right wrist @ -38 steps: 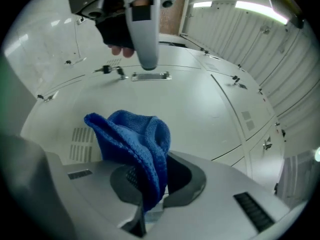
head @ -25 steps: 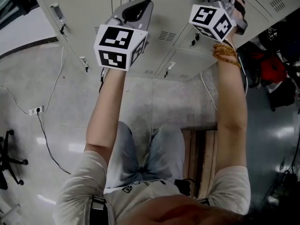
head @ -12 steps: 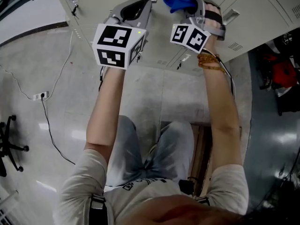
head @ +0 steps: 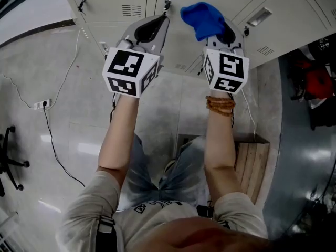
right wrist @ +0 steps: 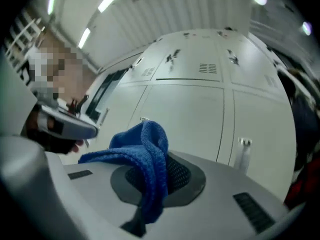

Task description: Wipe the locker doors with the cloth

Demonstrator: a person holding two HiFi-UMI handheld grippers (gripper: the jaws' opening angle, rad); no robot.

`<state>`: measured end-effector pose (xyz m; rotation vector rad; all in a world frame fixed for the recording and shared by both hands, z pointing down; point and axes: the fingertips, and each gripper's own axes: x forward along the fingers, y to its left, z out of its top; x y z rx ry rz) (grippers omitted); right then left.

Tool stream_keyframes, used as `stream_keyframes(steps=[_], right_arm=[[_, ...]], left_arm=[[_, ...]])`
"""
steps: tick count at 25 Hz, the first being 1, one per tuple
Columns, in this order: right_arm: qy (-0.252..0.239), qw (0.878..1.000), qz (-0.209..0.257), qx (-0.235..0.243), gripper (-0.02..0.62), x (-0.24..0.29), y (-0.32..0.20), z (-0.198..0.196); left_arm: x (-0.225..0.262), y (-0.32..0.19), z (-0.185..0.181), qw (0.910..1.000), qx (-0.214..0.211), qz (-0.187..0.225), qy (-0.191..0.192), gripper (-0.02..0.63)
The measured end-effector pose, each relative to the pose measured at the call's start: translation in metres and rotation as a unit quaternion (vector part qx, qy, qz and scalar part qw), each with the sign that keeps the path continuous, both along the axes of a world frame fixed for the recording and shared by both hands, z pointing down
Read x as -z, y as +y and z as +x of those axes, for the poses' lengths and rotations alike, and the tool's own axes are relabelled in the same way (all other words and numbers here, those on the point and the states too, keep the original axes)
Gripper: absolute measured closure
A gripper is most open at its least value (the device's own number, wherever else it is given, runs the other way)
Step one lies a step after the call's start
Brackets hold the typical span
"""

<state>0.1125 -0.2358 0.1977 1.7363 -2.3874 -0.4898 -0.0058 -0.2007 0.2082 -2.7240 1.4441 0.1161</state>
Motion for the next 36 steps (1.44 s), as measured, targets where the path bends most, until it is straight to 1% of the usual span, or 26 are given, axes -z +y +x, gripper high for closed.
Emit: stream_keyframes(steps=[1, 2, 4, 6, 8, 11, 12, 17, 22, 25, 31, 36], right_arm=[[-0.042, 0.999, -0.015, 0.014, 0.566, -0.01, 0.013, 0.003], [-0.072, 0.997, -0.026, 0.026, 0.566, -0.021, 0.024, 0.005], [-0.107, 0.992, -0.047, 0.04, 0.566, -0.042, 0.04, 0.009], [-0.125, 0.989, -0.062, 0.042, 0.566, -0.054, 0.046, 0.012], [-0.128, 0.989, -0.062, 0.046, 0.566, -0.054, 0.045, 0.008], [-0.115, 0.99, -0.059, 0.063, 0.566, -0.058, 0.057, -0.005], [-0.113, 0.99, -0.057, 0.068, 0.566, -0.057, 0.06, -0.008], [-0.12, 0.988, -0.056, 0.073, 0.567, -0.057, 0.06, -0.008], [-0.134, 0.986, -0.064, 0.072, 0.567, -0.063, 0.057, -0.005], [-0.13, 0.987, -0.061, 0.07, 0.566, -0.063, 0.057, -0.005], [-0.138, 0.986, -0.06, 0.071, 0.566, -0.061, 0.056, -0.003], [-0.136, 0.987, -0.06, 0.069, 0.566, -0.061, 0.058, -0.003]], left_arm=[[-0.009, 0.005, 0.003, 1.0, -0.002, -0.005, 0.003, 0.604], [-0.017, 0.008, 0.006, 0.9999, -0.003, -0.01, 0.005, 0.604], [-0.033, 0.012, 0.011, 0.9998, -0.003, -0.019, 0.006, 0.604], [-0.042, 0.011, 0.016, 0.9995, -0.004, -0.027, 0.013, 0.604], [-0.046, 0.008, 0.022, 0.9996, -0.006, -0.027, 0.011, 0.604], [-0.054, 0.011, 0.033, 0.9994, -0.008, -0.023, -0.023, 0.604], [-0.055, 0.011, 0.035, 0.9993, -0.009, -0.022, -0.028, 0.604], [-0.052, 0.007, 0.032, 0.9994, -0.004, -0.017, -0.03, 0.604], [-0.061, 0.002, 0.019, 0.9993, 0.011, -0.027, -0.025, 0.604], [-0.062, 0.001, 0.023, 0.9993, 0.006, -0.025, -0.028, 0.604], [-0.062, 0.002, 0.032, 0.9994, -0.001, -0.023, -0.027, 0.604], [-0.059, 0.005, 0.032, 0.9994, -0.003, -0.02, -0.027, 0.604]])
